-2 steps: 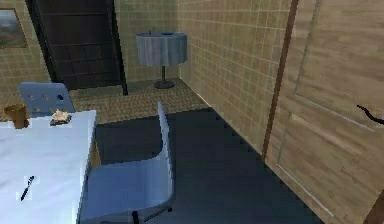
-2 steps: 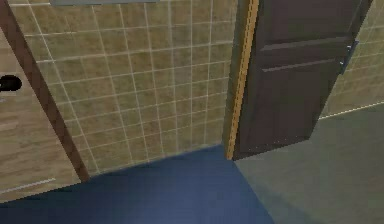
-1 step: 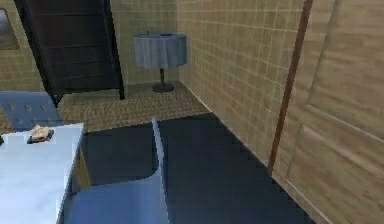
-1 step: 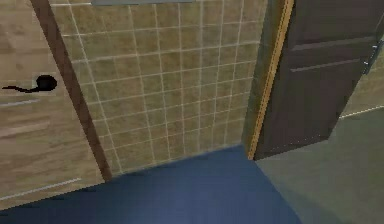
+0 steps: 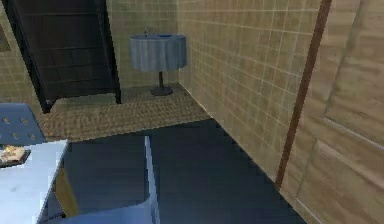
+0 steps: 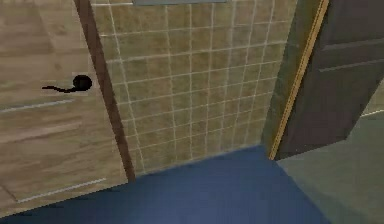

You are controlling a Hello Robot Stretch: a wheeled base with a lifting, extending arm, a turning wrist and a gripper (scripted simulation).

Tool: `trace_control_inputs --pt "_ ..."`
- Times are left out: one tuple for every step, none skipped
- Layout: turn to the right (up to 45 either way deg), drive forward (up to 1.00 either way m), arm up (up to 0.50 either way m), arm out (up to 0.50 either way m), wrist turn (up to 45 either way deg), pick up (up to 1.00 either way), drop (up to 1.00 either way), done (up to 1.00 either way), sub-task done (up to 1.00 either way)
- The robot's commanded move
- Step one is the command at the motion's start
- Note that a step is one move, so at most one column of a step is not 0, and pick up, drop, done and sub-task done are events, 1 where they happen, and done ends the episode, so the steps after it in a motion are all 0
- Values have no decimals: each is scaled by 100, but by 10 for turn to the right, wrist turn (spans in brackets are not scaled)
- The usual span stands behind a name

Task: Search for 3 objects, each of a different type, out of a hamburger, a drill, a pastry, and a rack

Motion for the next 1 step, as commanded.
trace_control_inputs --pt "450 0 0 0 0 0 0 0 0"
